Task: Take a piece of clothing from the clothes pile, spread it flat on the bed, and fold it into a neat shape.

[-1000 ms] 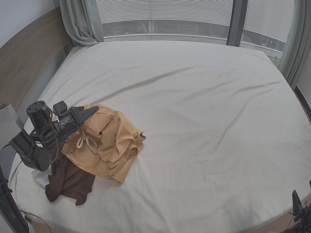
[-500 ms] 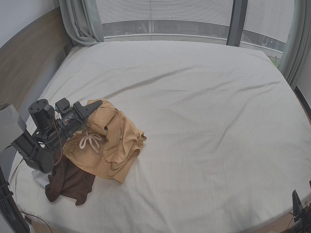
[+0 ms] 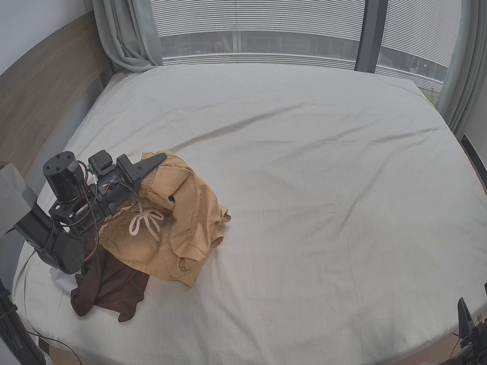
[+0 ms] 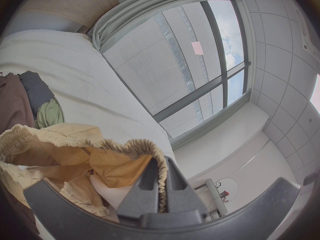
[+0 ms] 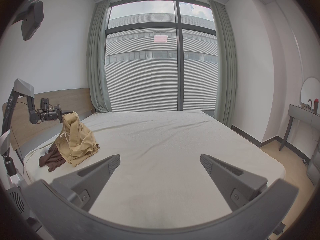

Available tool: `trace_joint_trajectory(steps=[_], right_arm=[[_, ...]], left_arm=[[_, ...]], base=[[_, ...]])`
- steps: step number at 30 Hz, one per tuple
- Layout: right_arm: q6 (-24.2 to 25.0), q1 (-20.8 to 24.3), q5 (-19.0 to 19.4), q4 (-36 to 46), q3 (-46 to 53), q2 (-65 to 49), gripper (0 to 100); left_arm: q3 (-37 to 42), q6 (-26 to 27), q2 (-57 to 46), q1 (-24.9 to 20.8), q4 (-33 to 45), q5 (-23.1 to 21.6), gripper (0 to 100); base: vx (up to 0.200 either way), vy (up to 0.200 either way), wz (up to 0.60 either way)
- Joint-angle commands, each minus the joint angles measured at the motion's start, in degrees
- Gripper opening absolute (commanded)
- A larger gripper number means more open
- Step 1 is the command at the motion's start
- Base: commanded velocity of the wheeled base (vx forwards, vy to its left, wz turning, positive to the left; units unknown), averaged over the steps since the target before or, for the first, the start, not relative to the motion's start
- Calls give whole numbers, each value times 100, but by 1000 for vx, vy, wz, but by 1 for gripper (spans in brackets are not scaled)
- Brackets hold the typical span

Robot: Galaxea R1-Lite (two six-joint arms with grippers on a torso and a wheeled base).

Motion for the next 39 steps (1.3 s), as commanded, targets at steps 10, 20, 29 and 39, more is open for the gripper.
trace_joint_trajectory(steps=[10,20,29,39], right_arm=[[-1,5,5,-10,101,-84,100],[-10,5,5,-1,101,-84,100],[-10,-4,-4,-1,101,-84,100],[-1,-4,5,-1,101,-84,100]], left_arm=[[21,-130,-255,-266,7,91,0],[30,-367,-422,-521,-2,126,0],[-5,-376,-519,-881,7,408,0],[-269,-903,-651,-1285,86,750,0]], base=[[0,0,0],[0,0,0],[0,0,0],[0,0,0]])
